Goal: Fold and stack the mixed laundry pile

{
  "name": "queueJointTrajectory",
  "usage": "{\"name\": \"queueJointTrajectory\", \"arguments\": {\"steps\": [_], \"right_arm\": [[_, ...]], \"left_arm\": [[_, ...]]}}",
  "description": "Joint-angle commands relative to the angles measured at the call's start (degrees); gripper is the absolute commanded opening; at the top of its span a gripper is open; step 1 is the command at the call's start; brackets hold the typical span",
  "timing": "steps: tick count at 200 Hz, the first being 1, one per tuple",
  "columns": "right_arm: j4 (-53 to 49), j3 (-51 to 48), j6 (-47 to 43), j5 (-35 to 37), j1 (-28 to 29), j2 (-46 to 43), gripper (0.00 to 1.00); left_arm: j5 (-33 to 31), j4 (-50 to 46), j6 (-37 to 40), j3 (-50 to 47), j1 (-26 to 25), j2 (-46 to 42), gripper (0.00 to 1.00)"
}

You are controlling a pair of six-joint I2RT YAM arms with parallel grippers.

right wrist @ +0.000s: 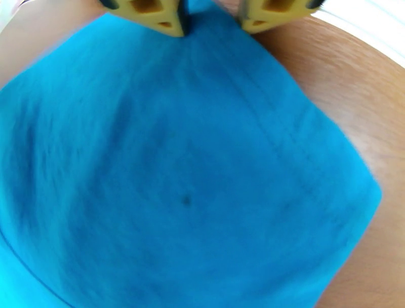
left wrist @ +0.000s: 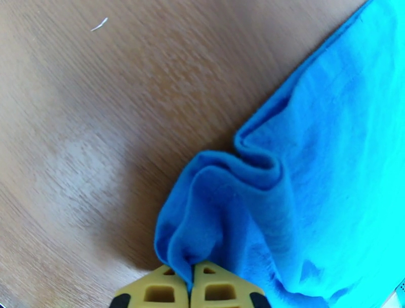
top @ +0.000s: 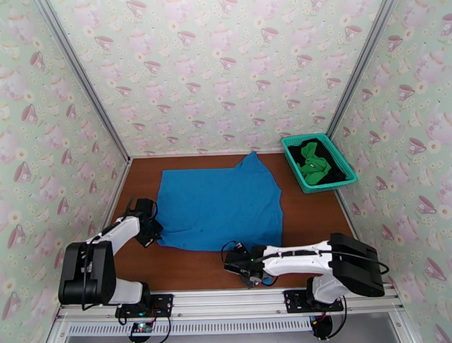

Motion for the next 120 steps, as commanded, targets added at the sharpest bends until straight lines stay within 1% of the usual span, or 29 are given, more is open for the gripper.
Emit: {"name": "queueJointTrajectory", "arguments": {"steps": [1,8,12,42,71,96,120], "right_arm": [[3.36,-2.18,2.43,4.15,-0.52,4.45,0.13],[3.13,-2.31,2.7,4.51,-0.47,4.37,0.08],[2.93,-2.4,2.87,4.93,-0.43,4.14,0.0],[-0.53,-2.63,3.75,6.18,0.82,-0.57,0.0],[-7.27,-1.39,5.74,7.6,2.27,-9.24,0.0],[-13.69,1.99,6.57,12.58,2.21,-17.09,0.0],[-20.53,8.03,4.85,17.91,0.09,-20.07,0.0]], "left_arm": [[1.06,-0.38,1.19,-1.06,0.29,-2.2,0.0],[0.89,-0.83,1.36,-1.19,0.3,-2.78,0.0],[0.77,-1.05,1.39,-1.19,0.3,-3.12,0.0],[0.84,-2.96,1.5,-1.47,0.28,-6.02,0.0],[1.6,-5.09,0.36,-2.74,0.3,-10.83,0.0],[1.69,-8.08,0.16,-3.2,0.09,-15.19,0.0],[1.36,-11.41,0.76,-1.65,0.1,-17.87,0.0]]}}
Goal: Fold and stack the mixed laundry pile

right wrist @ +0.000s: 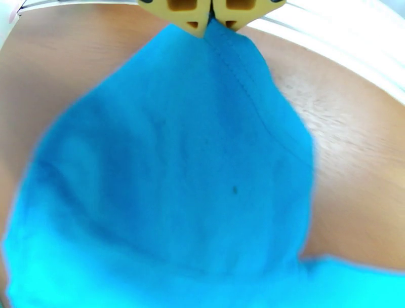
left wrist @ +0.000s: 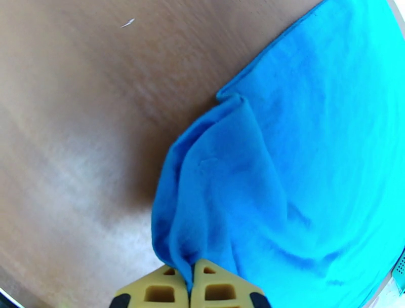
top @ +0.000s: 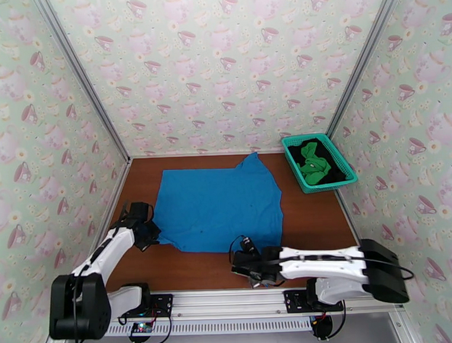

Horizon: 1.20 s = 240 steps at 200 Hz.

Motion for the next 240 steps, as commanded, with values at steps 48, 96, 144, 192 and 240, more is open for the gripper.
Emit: {"name": "queueJointTrajectory", "arguments": {"steps": [48,96,144,192,240], "right_arm": [[-7.96,15.06,-14.83,11.25,-15.73,-0.93,0.0],[-2.26,23.96,-33.07,10.11,-29.08,6.98,0.0],[6.78,29.14,-47.82,9.07,-35.84,19.7,0.0],[14.38,33.03,-55.69,12.08,-39.75,30.64,0.0],[19.82,34.63,-59.72,11.41,-42.48,35.72,0.0]], "left_arm": [[0.56,-7.3,2.17,6.75,0.12,-0.41,0.0],[0.21,-5.88,3.68,13.73,0.65,8.27,0.0],[0.11,-3.28,5.46,21.97,1.37,21.37,0.0],[-0.01,-2.77,6.57,29.9,2.26,32.56,0.0],[0.2,-2.9,6.5,32.59,2.52,36.4,0.43]]}}
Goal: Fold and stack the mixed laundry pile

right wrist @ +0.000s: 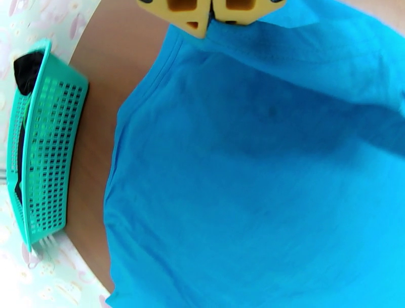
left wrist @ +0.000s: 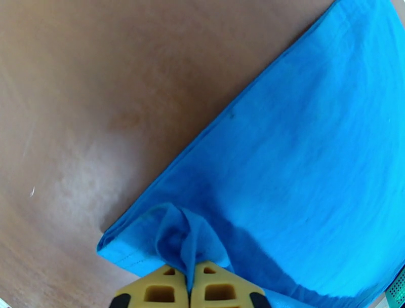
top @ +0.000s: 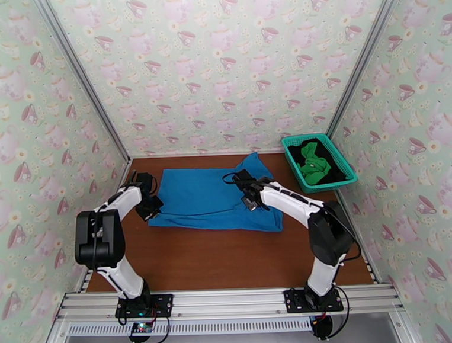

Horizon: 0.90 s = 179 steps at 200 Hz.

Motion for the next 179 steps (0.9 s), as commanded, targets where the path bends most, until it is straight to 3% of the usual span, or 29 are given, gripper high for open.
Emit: {"name": "queueJointTrajectory", "arguments": {"steps": [1,8,14,29,96,102,107,113,127,148,179], "right_arm": [[4.6,2.2,-3.86,0.83,-1.07,1.8,0.0],[5.17,2.28,-4.31,0.72,-1.34,2.23,0.0],[5.53,2.52,-4.58,0.55,-1.69,2.77,0.0],[6.49,3.13,-5.33,0.18,-2.41,3.84,0.0],[8.64,8.13,-6.1,3.05,-4.46,10.1,0.0],[8.15,8.73,-5.04,3.89,-4.55,10.63,0.17],[7.73,9.09,-4.08,4.47,-4.65,10.82,0.39],[7.33,9.37,-2.76,5.18,-4.76,10.93,0.59],[5.99,9.53,1.02,6.33,-4.87,10.24,0.8],[3.17,8.06,8.31,6.97,-4.83,6.94,0.85],[1.65,0.59,20.89,0.94,-4.84,-1.0,0.79]], "left_arm": [[0.27,0.29,0.33,1.3,0.41,1.37,0.46],[0.25,0.39,0.23,1.22,0.4,1.47,0.64],[0.23,0.42,0.0,1.12,0.4,1.55,0.73],[0.21,0.3,-0.11,0.97,0.4,1.55,0.85],[-0.8,0.71,-0.54,-2.0,0.23,-1.54,0.95],[-1.04,0.74,-0.63,-2.33,0.17,-2.17,0.95],[-1.19,0.7,-0.54,-2.51,0.22,-2.7,0.96],[-1.48,0.5,-0.55,-2.71,0.13,-3.29,0.96],[-2.21,-0.37,-0.2,-2.62,-0.17,-4.57,0.97],[-3.31,-1.76,0.42,-2.32,-1.12,-6.2,0.95],[-3.53,-2.36,0.7,-2.86,-2.92,-7.92,0.85]]}}
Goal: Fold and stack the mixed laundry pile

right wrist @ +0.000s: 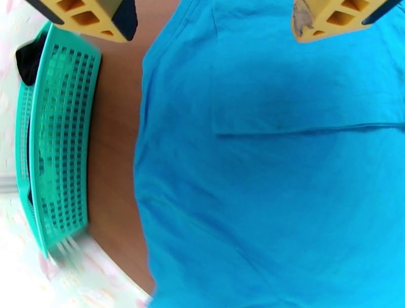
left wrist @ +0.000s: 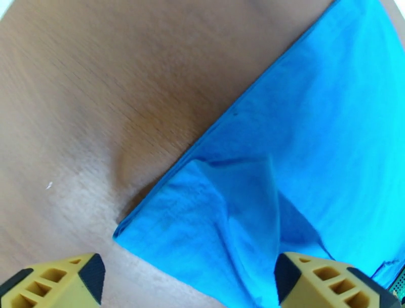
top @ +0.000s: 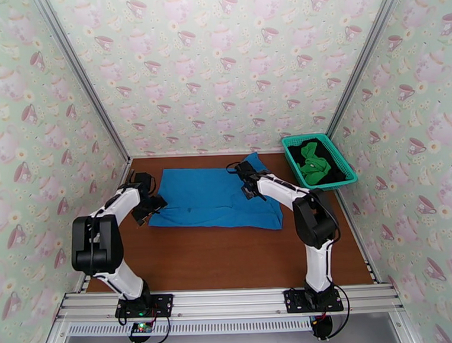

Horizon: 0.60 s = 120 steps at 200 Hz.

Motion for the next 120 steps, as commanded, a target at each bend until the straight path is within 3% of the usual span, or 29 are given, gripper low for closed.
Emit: {"name": "queueJointTrajectory", "arguments": {"steps": [1,35,56,69,92,120], "right_arm": [[-3.05,-4.95,12.96,-3.68,-0.22,-8.25,0.78],[-4.34,-17.23,24.16,-13.29,-0.13,-16.83,0.76],[-3.08,-24.62,28.69,-18.56,-0.17,-21.66,0.63],[-1.53,-27.32,30.22,-20.68,-0.19,-22.77,0.5],[-1.31,-27.62,31.35,-21.01,-0.33,-20.25,0.31],[-3.99,-24.54,30.41,-18.54,-2.81,-13.65,0.23]], "left_arm": [[-1.41,-1.36,0.72,-0.53,-1.44,-1.91,0.85],[-0.9,-0.88,1.55,-2.26,-3.06,-1.68,0.69],[-0.76,0.79,1.67,-4.26,-3.25,-0.25,0.53],[-0.15,1.98,1.66,-5.02,-3.19,1.49,0.42],[0.03,2.84,1.38,-5.01,-3.63,4.77,0.42],[-3.68,-0.28,1.75,-3.56,-4.14,7.79,0.44]]}}
